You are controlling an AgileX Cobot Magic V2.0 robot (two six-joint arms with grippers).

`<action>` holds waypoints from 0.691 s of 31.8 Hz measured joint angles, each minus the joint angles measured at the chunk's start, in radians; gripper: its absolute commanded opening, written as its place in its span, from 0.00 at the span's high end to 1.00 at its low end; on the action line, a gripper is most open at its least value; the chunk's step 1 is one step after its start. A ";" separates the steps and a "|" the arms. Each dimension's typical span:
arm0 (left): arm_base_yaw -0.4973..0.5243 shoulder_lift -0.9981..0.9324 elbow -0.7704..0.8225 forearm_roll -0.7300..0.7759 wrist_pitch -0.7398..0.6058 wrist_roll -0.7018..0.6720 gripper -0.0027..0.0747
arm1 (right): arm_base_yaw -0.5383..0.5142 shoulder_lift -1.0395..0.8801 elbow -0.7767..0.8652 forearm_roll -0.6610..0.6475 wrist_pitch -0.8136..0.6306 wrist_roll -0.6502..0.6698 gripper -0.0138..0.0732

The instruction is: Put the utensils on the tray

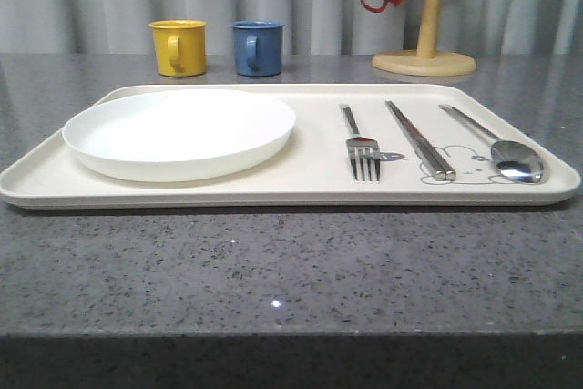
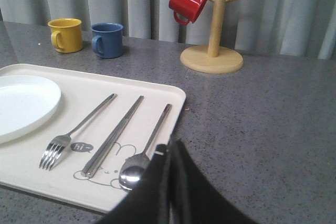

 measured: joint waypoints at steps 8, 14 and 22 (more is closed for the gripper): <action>0.039 0.000 0.125 0.010 -0.077 0.000 0.99 | 0.000 0.000 0.000 0.000 0.000 0.000 0.93; 0.041 0.000 0.175 0.014 -0.148 0.000 0.99 | 0.000 0.000 0.000 0.000 0.000 0.000 0.93; 0.041 0.000 0.175 0.014 -0.184 0.000 0.99 | 0.000 0.000 0.000 0.000 0.000 0.000 0.93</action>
